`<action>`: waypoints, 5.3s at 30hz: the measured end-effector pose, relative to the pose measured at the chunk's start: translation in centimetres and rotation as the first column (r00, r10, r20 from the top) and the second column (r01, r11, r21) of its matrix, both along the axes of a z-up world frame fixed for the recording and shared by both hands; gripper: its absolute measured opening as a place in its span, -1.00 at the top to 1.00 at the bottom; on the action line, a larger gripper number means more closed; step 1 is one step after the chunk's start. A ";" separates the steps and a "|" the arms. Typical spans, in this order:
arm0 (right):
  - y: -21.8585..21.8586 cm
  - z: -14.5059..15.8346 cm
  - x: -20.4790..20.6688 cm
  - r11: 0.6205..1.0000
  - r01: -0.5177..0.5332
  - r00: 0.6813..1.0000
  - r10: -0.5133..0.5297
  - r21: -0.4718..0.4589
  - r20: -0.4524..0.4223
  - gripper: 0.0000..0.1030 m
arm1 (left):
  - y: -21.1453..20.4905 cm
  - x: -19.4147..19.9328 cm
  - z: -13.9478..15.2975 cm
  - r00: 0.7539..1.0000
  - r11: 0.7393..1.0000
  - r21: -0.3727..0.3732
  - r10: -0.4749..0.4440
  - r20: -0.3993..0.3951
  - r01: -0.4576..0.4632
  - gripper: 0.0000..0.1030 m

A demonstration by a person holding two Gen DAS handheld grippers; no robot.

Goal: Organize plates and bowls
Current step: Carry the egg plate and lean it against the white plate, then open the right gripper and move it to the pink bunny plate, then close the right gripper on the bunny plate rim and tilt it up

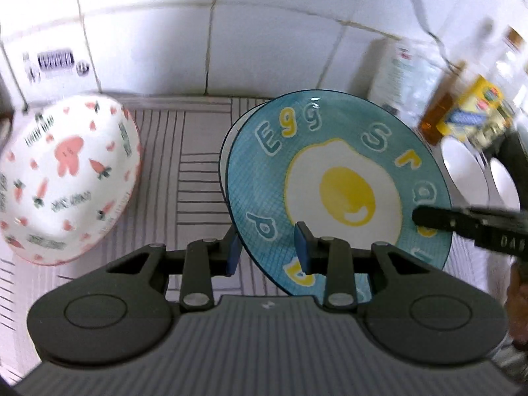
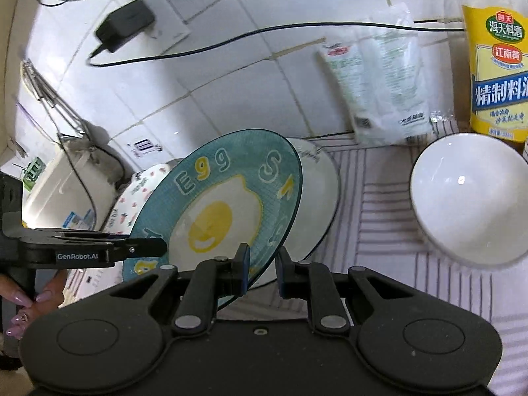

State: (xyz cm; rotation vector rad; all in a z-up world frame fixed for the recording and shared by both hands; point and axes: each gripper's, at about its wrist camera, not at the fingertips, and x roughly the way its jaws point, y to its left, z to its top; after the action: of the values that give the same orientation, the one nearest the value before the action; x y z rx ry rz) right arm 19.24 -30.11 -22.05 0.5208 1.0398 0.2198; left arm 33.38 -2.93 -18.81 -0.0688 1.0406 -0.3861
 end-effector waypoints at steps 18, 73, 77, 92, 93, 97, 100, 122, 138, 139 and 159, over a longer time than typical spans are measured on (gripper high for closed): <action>0.0 -3.1 4.5 0.999 0.022 0.988 -0.018 0.026 -0.155 0.60 | -1.3 4.7 -1.5 0.978 0.984 0.117 0.149 -0.149 -0.132 0.38; 9.8 -1.4 5.7 0.814 -0.039 0.968 -0.112 -0.579 -0.224 0.19 | -2.5 5.0 -1.7 0.991 0.979 0.194 -0.045 -0.125 0.068 0.55; 9.6 -1.6 5.1 0.822 -0.003 0.974 -0.126 -0.569 -0.188 0.20 | -2.4 4.7 -1.5 0.991 0.979 0.189 -0.048 -0.124 0.071 0.55; 11.7 6.8 -1.0 0.913 0.170 0.985 -0.144 -0.370 0.095 0.11 | 4.8 -1.6 4.7 0.997 0.983 0.168 -0.069 -0.025 0.072 0.52; 12.2 7.2 -1.3 0.919 0.169 0.984 -0.138 -0.356 0.112 0.11 | 5.5 -1.9 4.9 0.998 0.983 0.168 -0.068 -0.015 0.070 0.47; 14.9 8.6 -2.2 0.942 0.133 0.979 -0.078 -0.307 0.187 0.11 | 8.8 -2.9 5.6 0.999 0.978 0.202 -0.049 0.012 0.046 0.44; 17.4 9.2 -2.6 0.952 0.103 0.972 -0.035 -0.287 0.230 0.11 | 11.5 -3.5 5.9 0.999 0.978 0.206 -0.032 0.027 0.026 0.34; 27.1 3.3 1.0 0.992 -0.020 0.966 0.052 -0.124 0.254 -0.83 | 23.6 -3.0 2.6 0.983 0.971 0.182 0.135 0.124 -0.156 -0.44; 26.1 -4.9 7.5 0.988 0.123 0.989 -0.114 -0.093 0.095 -0.71 | 25.3 4.0 -3.6 0.984 0.983 0.063 0.168 0.061 -0.172 -0.58; 26.0 -5.3 8.0 0.988 0.124 0.990 -0.118 -0.089 0.072 -0.68 | 25.5 4.2 -3.8 0.984 0.983 0.057 0.169 0.061 -0.173 -0.58; 24.4 -7.6 10.1 0.969 0.247 0.967 -0.247 0.008 -0.058 0.69 | 24.8 6.2 -4.3 0.988 0.988 0.025 0.151 -0.028 -0.150 0.41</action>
State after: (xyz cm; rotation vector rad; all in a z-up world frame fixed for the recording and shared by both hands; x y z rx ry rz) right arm 29.32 -5.75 -29.64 0.6682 1.0182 -0.0081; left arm 39.61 21.88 -23.10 -0.1319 1.0618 -0.2363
